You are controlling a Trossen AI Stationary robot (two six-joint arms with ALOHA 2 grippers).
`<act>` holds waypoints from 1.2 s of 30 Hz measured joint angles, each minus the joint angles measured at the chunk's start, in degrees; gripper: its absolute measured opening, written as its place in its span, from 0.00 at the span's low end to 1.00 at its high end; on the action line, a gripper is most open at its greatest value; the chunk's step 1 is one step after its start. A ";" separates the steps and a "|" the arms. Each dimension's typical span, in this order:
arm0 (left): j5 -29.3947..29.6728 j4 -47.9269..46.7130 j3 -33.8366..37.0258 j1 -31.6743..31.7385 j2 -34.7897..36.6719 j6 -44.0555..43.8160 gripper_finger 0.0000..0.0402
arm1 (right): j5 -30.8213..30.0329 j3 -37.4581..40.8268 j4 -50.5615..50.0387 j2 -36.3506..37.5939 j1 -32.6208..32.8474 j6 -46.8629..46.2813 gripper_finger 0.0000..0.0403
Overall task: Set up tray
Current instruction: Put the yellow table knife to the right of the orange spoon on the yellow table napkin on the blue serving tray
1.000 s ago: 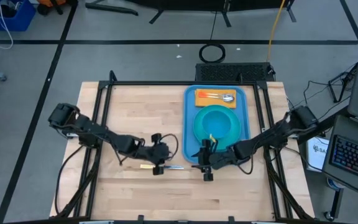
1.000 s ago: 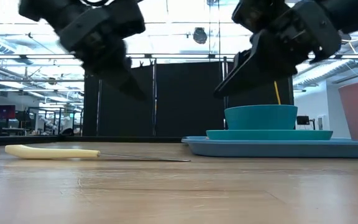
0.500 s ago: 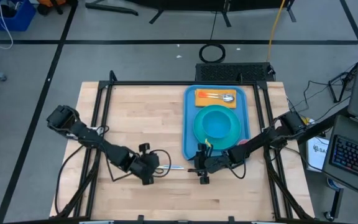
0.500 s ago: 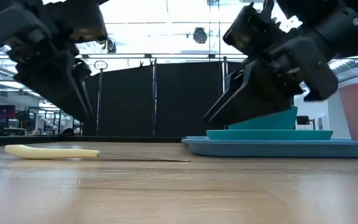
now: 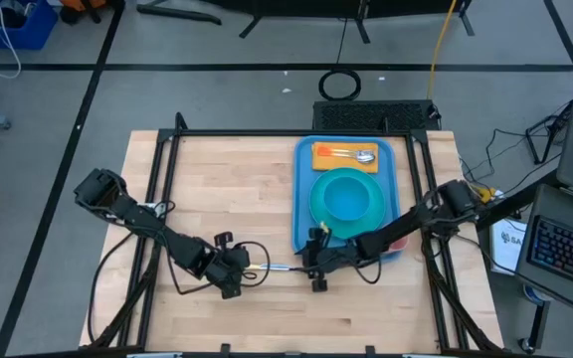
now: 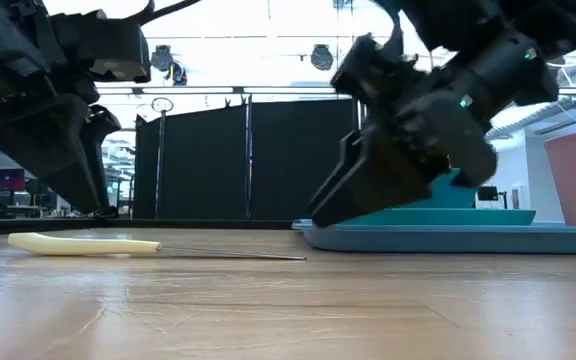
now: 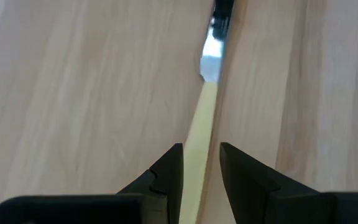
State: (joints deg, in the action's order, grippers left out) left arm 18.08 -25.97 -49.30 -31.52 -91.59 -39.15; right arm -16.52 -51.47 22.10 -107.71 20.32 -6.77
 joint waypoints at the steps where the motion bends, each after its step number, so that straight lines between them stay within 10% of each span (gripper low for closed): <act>1: 0.10 -0.13 0.00 -0.21 -0.06 -0.06 0.27 | 0.02 -0.84 0.34 -1.08 0.00 -0.01 0.46; 36: 0.39 -3.86 -0.01 -2.35 -6.70 -4.68 0.19 | -4.67 -5.48 1.21 -6.57 0.79 4.48 0.46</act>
State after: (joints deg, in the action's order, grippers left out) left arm 18.47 -29.82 -49.31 -33.87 -98.29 -43.83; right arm -21.19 -56.95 23.30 -114.28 21.10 -2.29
